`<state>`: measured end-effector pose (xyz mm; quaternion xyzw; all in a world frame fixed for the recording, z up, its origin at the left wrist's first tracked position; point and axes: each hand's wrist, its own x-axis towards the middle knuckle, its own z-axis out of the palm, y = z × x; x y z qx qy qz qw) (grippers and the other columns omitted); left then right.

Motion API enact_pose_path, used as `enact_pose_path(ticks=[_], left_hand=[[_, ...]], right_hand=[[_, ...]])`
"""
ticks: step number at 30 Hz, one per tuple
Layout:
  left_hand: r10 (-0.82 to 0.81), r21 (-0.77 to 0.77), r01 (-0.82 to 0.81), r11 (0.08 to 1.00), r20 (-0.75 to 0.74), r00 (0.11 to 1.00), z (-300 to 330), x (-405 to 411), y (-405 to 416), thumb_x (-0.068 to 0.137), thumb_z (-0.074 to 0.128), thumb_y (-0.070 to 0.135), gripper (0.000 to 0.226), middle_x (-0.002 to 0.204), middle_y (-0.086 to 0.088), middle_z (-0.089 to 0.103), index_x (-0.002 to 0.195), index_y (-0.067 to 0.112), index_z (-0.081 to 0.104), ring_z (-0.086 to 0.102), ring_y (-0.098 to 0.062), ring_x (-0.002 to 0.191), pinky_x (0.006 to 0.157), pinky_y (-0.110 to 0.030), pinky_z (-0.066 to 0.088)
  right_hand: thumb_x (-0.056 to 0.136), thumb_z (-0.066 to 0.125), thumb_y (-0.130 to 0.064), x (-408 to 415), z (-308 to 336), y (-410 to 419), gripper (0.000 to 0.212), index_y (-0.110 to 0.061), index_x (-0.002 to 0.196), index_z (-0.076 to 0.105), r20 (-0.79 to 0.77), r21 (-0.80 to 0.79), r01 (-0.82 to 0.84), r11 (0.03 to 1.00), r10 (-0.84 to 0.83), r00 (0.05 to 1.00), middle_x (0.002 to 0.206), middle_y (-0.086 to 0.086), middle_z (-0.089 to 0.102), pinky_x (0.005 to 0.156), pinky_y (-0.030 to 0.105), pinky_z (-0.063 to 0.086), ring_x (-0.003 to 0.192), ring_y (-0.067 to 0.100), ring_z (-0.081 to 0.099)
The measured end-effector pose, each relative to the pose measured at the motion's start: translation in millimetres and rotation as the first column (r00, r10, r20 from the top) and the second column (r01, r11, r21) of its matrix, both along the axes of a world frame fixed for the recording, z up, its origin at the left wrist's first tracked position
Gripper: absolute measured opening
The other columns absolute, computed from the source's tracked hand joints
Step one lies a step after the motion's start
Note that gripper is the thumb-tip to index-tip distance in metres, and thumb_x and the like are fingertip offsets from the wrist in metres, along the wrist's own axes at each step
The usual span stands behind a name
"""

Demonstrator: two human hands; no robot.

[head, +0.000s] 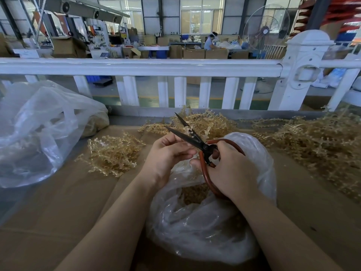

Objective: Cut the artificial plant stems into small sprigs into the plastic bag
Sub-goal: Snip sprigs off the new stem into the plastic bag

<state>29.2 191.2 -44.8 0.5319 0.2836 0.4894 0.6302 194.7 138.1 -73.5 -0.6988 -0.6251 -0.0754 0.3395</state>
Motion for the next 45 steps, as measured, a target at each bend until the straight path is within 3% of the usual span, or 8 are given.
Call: enact_pose_path(ticks=[6,14,21,25,29,34,38,45], left_hand=[[-0.008,-0.008,0.009,1.0,0.012,1.0,1,-1,-1,0.087,0.056,-0.011,0.016,0.077,-0.013,0.071,0.084,0.002,0.065,0.068,-0.019,0.07,0.071,-0.026,0.057],[-0.032,-0.023,0.032,0.999,0.014,0.999,2,-2,-1,0.088,0.057,-0.009,0.024,0.076,-0.012,0.071,0.075,0.009,0.067,0.068,-0.018,0.069,0.07,-0.026,0.057],[0.128,-0.147,-0.114,0.983,0.094,0.987,2,-5,3,0.09,0.058,-0.006,0.018,0.077,-0.013,0.071,0.079,0.007,0.064,0.069,-0.021,0.072,0.071,-0.03,0.059],[0.216,-0.306,-0.141,0.942,0.225,0.95,5,-12,9,0.091,0.061,0.001,0.005,0.08,-0.011,0.073,0.09,0.004,0.064,0.073,-0.018,0.074,0.069,-0.024,0.06],[0.096,-0.292,-0.031,0.956,0.213,0.972,9,-10,5,0.076,0.071,0.006,0.017,0.087,-0.012,0.076,0.091,0.004,0.064,0.075,-0.017,0.079,0.066,-0.022,0.059],[-0.018,-0.223,0.032,0.974,0.066,0.998,7,-3,-1,0.063,0.077,0.014,0.021,0.093,-0.009,0.076,0.083,0.013,0.07,0.073,-0.013,0.078,0.067,-0.02,0.056],[-0.08,-0.207,0.079,0.975,0.004,0.997,4,1,-3,0.06,0.08,0.015,0.021,0.09,-0.008,0.073,0.079,0.016,0.071,0.066,-0.011,0.071,0.065,-0.019,0.051],[-0.132,-0.211,0.115,0.971,-0.069,0.989,2,5,-6,0.06,0.079,0.018,0.032,0.084,-0.004,0.071,0.089,0.01,0.069,0.064,-0.01,0.071,0.064,-0.018,0.049]], right_hand=[[0.075,0.058,-0.082,-2,1,-1,0.05,-0.034,0.081,0.045,-0.005,0.013,0.015,1.0,-0.015,1.0,0.071,-0.019,0.052,0.051,0.015,0.034,0.062,-0.002,0.05],[0.066,0.035,-0.095,-3,1,-1,0.069,-0.032,0.087,0.054,-0.041,0.036,-0.007,0.999,0.008,0.999,0.074,-0.021,0.056,0.053,0.016,0.04,0.064,-0.003,0.052],[0.067,0.038,-0.094,-3,-3,0,0.077,-0.032,0.105,0.064,-0.073,0.006,-0.048,0.999,0.048,0.996,0.088,-0.015,0.068,0.065,0.017,0.046,0.077,0.002,0.06],[0.081,0.061,-0.074,-3,-2,2,0.043,-0.034,0.098,0.063,-0.195,-0.009,-0.024,1.0,0.022,0.98,0.078,-0.023,0.059,0.061,0.008,0.037,0.067,-0.005,0.055],[0.086,0.071,-0.055,-3,1,5,0.027,-0.031,0.075,0.065,-0.482,0.043,-0.088,0.995,0.098,0.871,0.066,-0.014,0.067,0.06,0.009,0.045,0.074,-0.005,0.061],[0.089,0.074,-0.037,-4,6,6,0.028,-0.019,0.068,0.069,-0.729,0.095,-0.165,0.982,0.181,0.66,0.056,-0.006,0.065,0.049,0.013,0.042,0.048,0.001,0.057],[0.089,0.074,-0.029,-4,7,6,0.032,-0.005,0.069,0.068,-0.793,0.149,-0.156,0.977,0.212,0.571,0.052,-0.003,0.062,0.047,0.01,0.041,0.042,0.0,0.052],[0.088,0.076,-0.027,-3,6,8,0.027,-0.006,0.073,0.067,-0.81,0.204,-0.152,0.967,0.254,0.529,0.055,-0.001,0.062,0.054,0.013,0.048,0.052,0.007,0.058]])
